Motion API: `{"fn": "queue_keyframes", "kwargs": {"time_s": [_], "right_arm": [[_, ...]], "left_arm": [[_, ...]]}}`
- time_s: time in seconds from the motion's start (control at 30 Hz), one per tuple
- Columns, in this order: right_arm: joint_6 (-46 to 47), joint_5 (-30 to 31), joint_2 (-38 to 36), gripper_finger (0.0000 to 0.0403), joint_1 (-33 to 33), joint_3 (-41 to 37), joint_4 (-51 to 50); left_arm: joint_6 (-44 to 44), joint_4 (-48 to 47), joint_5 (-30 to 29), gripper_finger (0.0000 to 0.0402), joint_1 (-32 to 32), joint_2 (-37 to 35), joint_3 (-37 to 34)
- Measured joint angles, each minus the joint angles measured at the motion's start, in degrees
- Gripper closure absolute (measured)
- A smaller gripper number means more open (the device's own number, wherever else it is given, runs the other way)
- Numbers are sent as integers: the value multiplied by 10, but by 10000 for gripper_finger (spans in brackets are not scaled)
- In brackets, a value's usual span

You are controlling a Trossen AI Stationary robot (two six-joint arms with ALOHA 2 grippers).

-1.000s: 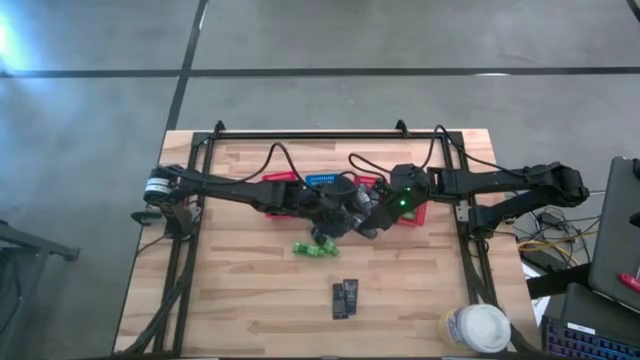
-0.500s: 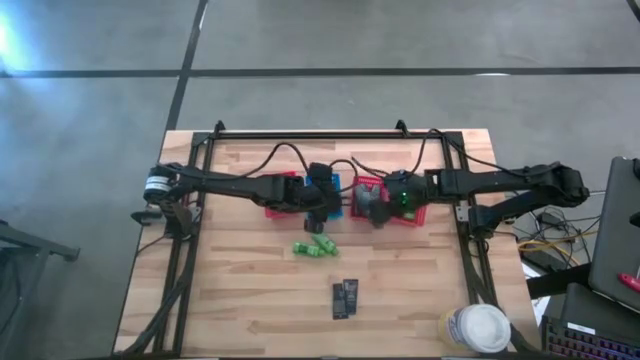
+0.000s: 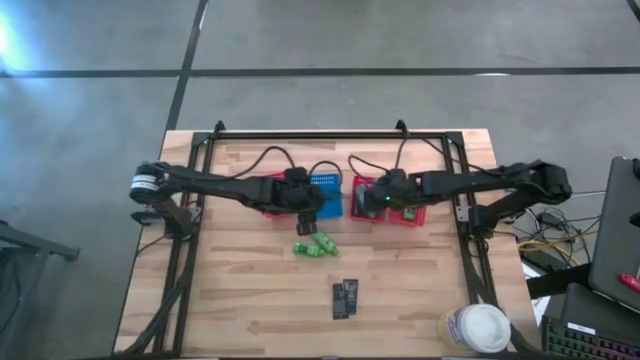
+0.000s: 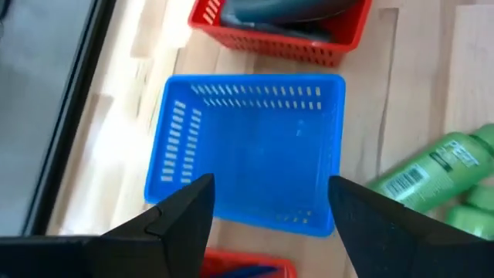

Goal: Pick & Place Travel size toiletries
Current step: Put the gray deodorant into the middle red bin, then put the green shampoo into the right red bin

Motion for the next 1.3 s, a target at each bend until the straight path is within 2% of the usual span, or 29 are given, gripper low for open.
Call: {"fn": "queue_keyframes", "kwargs": {"time_s": [0.1,0.23,0.37,0.47,0.73,1.03,1.3], "right_arm": [[2,-2,22,250,-4,0,14],[4,-5,33,223,-4,0,15],[-7,-7,22,194,-4,1,15],[-16,-4,2,171,-4,1,12],[-32,-2,-54,115,-3,1,-2],[-84,-1,-123,68,-3,1,-18],[-105,-21,-146,46,0,1,-38]], "left_arm": [[-26,3,22,145,0,-45,-44],[-48,7,107,144,0,-105,-114],[-42,44,191,144,-14,-154,-186],[-15,72,227,144,-30,-173,-228],[112,119,232,144,-73,-180,-281],[122,220,244,144,-75,-157,-294],[118,268,258,144,-75,-65,-284]]}}
